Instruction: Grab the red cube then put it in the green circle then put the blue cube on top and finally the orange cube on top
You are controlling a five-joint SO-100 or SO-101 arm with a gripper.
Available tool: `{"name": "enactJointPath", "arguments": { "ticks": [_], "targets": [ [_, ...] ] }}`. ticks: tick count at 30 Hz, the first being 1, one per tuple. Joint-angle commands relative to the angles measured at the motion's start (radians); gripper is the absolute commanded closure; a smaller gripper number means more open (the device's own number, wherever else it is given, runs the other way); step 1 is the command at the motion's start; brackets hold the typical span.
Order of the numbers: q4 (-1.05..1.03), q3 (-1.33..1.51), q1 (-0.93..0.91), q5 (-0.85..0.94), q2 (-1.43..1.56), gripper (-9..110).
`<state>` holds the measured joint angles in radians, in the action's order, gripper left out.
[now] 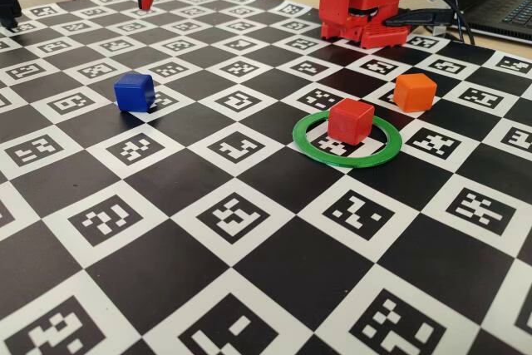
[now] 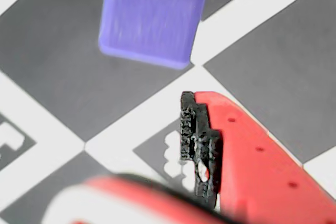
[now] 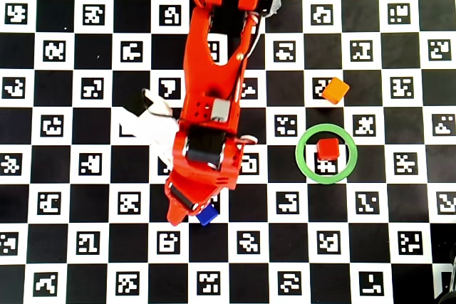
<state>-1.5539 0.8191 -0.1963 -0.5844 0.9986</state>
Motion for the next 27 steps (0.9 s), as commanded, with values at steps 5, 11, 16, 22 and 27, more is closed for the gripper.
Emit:
{"name": "enactJointPath", "arguments": {
  "ticks": [5,11,16,22,27],
  "targets": [
    [0.026,-0.083,0.048,-0.051,-0.025,66],
    [0.046,-0.064,0.064,-0.066,-0.057,66],
    [0.081,-0.031,0.058,-0.066,-0.072,66],
    [0.112,-0.009,0.044,-0.061,-0.1,66],
    [0.124,0.02,0.054,-0.066,-0.115,66]
  ]
}}
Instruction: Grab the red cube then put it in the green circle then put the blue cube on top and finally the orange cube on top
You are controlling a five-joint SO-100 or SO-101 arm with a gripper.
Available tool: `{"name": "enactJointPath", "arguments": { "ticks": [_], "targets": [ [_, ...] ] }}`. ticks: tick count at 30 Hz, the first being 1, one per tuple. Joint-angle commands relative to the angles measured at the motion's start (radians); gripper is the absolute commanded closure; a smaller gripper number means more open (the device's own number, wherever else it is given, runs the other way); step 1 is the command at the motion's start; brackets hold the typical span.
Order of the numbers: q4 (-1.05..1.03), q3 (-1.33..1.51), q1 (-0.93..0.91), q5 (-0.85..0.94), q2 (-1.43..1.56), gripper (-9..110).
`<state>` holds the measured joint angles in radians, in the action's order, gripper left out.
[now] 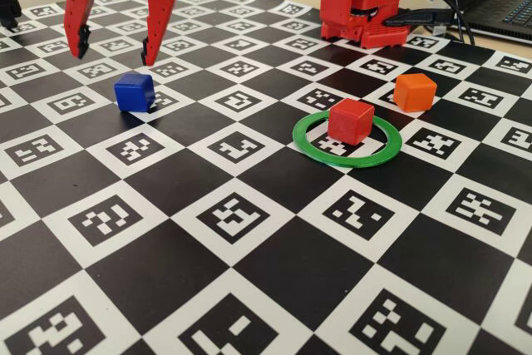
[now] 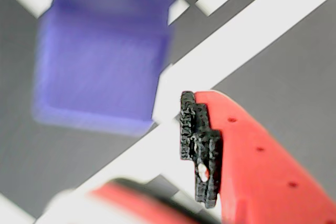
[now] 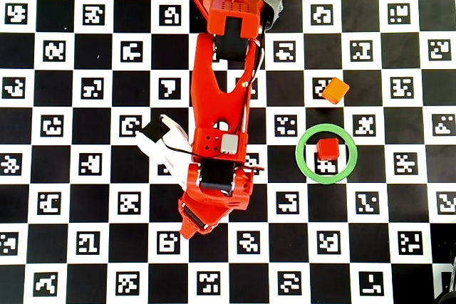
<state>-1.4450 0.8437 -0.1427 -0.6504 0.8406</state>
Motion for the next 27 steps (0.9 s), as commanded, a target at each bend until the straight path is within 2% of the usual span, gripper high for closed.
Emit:
{"name": "enactJointPath", "arguments": {
  "ticks": [1,18,27],
  "targets": [
    [0.018,0.0,0.0,0.0,0.038,66],
    [0.067,0.009,-0.009,-0.003,-0.028,67],
    [0.087,0.012,-0.011,0.003,-0.034,71]
  ]
}}
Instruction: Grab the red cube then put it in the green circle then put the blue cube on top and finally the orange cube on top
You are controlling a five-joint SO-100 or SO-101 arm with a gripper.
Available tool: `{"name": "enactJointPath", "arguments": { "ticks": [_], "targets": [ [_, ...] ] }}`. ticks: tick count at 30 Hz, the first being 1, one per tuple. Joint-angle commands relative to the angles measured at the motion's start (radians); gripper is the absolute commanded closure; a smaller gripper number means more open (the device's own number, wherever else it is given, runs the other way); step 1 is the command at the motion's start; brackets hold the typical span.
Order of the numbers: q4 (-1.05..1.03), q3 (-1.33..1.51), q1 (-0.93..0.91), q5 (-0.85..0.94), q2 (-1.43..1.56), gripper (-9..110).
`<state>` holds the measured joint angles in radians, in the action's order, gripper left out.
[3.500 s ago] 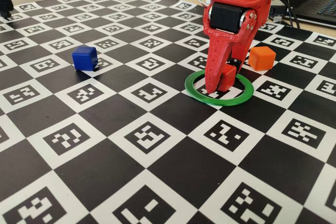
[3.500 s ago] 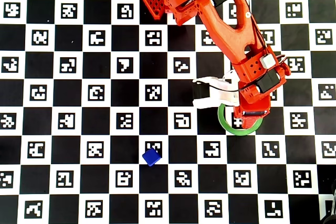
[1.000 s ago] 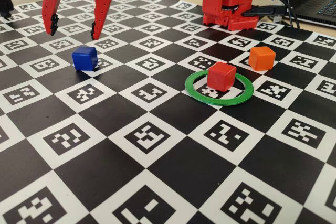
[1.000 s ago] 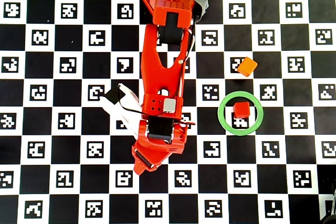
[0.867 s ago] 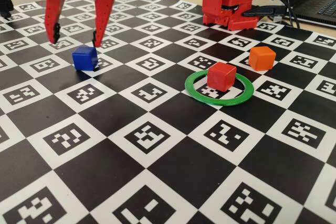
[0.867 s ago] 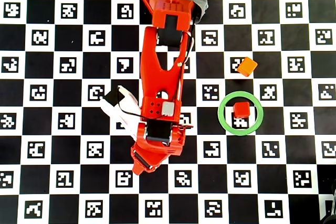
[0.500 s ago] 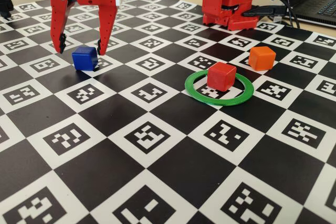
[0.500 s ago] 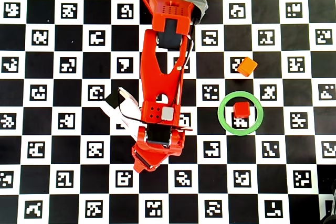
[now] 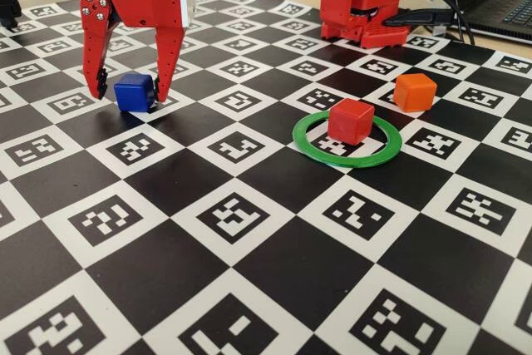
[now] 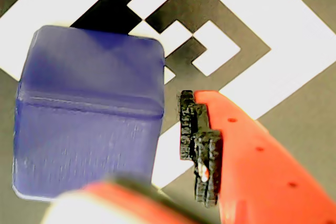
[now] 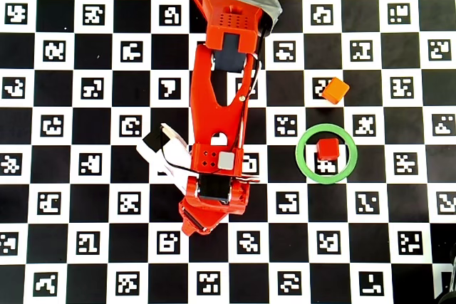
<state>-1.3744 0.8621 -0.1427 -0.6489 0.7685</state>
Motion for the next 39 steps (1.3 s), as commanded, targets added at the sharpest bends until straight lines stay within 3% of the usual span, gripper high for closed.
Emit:
{"name": "enactJointPath", "arguments": {
  "ticks": [1,12,22,39],
  "targets": [
    [0.017,-0.006,-0.011,0.005,0.038,72],
    [0.037,0.009,-0.025,-0.002,0.046,98],
    [0.012,0.026,-0.026,0.031,0.11,99],
    [-0.052,0.422,0.147,0.075,0.715,99]
  ]
}}
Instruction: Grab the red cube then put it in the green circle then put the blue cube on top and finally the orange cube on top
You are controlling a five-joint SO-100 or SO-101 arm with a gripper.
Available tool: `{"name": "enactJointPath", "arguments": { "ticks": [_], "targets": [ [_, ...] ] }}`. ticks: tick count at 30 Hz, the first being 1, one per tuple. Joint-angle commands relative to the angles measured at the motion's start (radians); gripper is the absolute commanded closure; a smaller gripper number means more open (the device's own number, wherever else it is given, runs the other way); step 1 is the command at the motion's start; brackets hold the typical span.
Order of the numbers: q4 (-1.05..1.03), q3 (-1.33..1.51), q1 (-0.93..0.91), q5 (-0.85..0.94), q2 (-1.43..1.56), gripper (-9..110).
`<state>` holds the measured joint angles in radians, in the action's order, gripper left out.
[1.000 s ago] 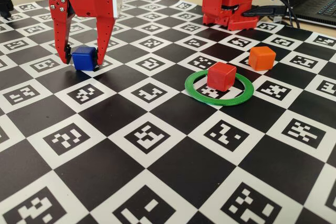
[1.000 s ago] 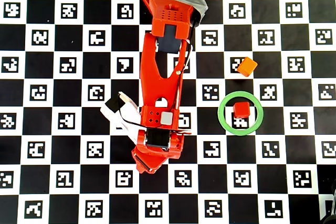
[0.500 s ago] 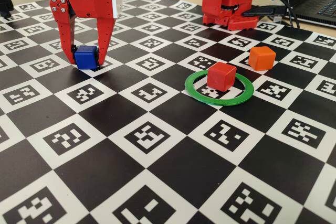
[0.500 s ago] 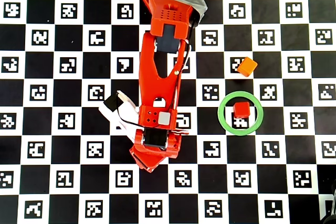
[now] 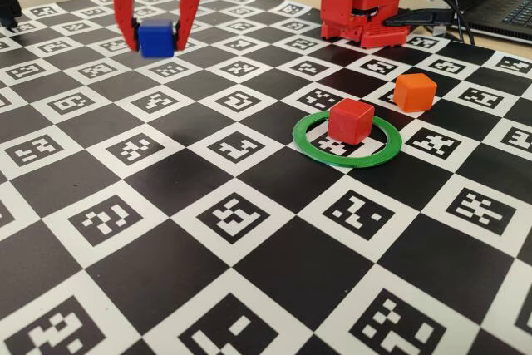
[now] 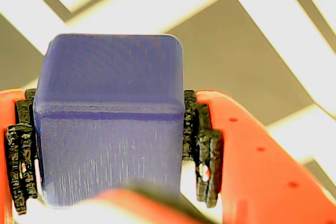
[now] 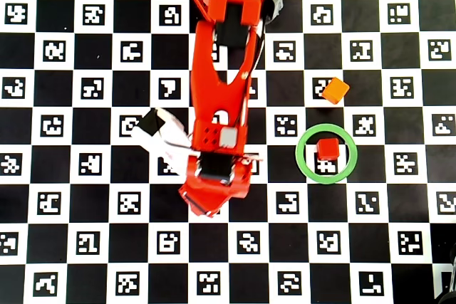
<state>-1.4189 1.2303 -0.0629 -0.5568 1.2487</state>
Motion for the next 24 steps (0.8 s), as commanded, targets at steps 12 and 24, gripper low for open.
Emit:
{"name": "enactJointPath", "arguments": {
  "ticks": [12,24],
  "targets": [
    [-0.1,0.135,0.42,-0.115,0.367,99],
    [-0.035,0.057,0.591,-0.107,0.298,99]
  ]
}}
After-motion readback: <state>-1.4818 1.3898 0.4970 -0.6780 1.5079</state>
